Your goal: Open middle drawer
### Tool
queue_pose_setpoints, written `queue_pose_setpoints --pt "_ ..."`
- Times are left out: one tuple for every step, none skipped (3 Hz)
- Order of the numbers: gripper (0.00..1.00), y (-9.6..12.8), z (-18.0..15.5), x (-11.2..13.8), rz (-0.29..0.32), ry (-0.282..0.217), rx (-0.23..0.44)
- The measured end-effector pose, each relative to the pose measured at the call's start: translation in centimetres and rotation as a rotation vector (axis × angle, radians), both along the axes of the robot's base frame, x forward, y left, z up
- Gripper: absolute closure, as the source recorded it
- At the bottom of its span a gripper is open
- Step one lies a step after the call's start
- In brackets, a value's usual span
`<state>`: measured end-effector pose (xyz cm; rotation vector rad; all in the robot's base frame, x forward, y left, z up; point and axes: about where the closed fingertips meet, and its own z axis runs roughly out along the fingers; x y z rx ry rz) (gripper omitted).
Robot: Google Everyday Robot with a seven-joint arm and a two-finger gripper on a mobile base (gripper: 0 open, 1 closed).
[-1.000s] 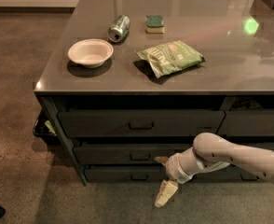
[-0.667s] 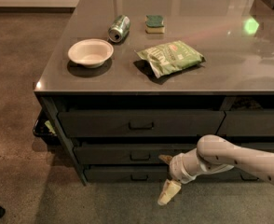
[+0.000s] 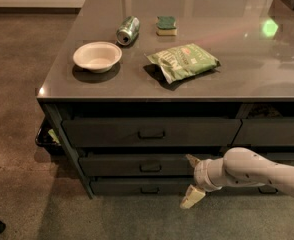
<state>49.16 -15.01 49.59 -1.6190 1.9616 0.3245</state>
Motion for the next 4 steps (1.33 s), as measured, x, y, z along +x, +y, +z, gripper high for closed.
queue_pose_setpoints --pt "0.00 0.0 0.0 0.0 0.000 0.000 0.000" --pt "0.00 1.3 -1.2 1.3 0.032 -0.013 0.000" --pt "0.00 2.4 -2.4 2.4 0.058 -0.025 0.003" --pt "0.00 3.4 -3.5 3.6 0.080 -0.046 0.006"
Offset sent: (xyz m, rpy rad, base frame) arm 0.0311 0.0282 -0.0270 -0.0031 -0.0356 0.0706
